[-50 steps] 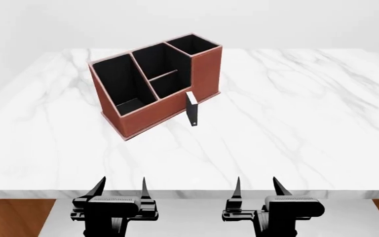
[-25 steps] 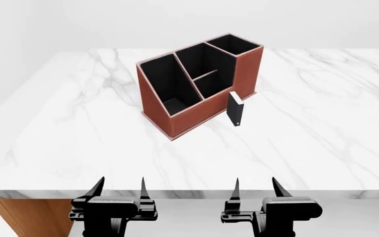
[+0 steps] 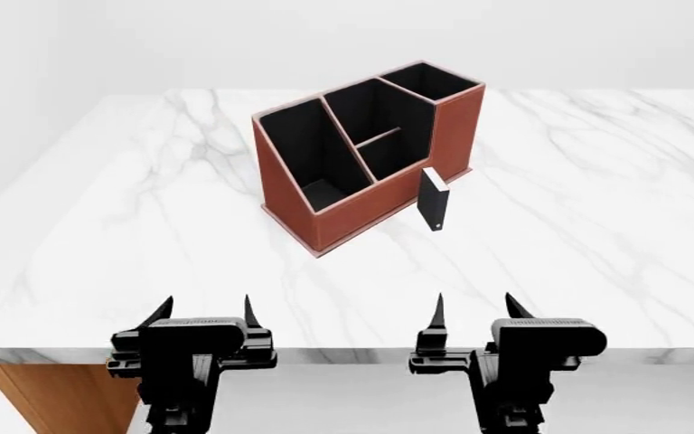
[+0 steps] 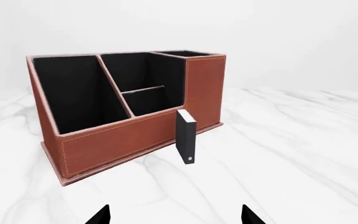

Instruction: Pick up the book and place it in the left compartment of the caddy.

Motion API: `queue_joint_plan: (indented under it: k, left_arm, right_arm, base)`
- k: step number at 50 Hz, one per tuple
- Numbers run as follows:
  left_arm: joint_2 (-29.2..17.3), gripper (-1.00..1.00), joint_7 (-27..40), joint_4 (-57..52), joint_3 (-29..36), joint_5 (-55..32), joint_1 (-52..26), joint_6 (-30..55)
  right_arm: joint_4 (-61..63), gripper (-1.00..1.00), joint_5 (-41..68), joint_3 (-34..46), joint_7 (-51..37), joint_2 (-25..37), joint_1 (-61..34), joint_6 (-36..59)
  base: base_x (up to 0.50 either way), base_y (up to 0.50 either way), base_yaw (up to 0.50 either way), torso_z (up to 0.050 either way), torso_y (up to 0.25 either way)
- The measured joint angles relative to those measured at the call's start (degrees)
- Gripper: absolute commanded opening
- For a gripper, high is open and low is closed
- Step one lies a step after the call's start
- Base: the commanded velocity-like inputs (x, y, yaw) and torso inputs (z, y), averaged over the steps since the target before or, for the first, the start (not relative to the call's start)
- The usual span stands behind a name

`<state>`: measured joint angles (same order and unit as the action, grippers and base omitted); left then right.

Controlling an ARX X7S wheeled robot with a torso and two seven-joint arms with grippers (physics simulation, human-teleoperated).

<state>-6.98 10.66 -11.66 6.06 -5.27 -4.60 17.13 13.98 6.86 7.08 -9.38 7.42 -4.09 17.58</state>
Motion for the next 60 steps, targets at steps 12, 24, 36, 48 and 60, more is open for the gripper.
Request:
queue_joint_plan:
  k: [12,24,36,48,60]
  left_arm:
    - [-2.0,1.0,3.0,-15.8,-1.7,-0.6,-9.4,22.9]
    - [-2.9,1.0,4.3,-19.4,-2.5,-0.9,-11.8,28.2]
    - [-3.3,1.0,4.8,-19.8,-2.8,-1.4,-12.1,28.6]
    - [-3.7,1.0,5.2,-19.7,-3.2,-1.8,-12.3,28.4]
    - [-4.0,1.0,5.7,-19.9,-3.5,-2.2,-12.1,28.3]
  right_arm:
    - [16.1,1.0,3.3,-0.5,-1.7,2.0,-10.2,23.8]
    - [19.8,1.0,4.4,-0.3,-2.2,2.9,-12.8,29.7]
    - [20.1,1.0,5.0,-0.1,-2.4,3.3,-13.5,30.9]
    - [19.9,1.0,5.4,0.4,-2.7,3.6,-13.9,31.4]
    - [19.3,1.0,6.6,-0.4,-3.6,3.8,-16.4,37.5]
  base:
    - [0.06,0.0,0.0,0.0,0.0]
    - [0.5,0.0,0.0,0.0,0.0]
    - [0.5,0.0,0.0,0.0,0.0]
    - [0.5,0.0,0.0,0.0,0.002]
    - [0.0,0.0,0.0,0.0,0.001]
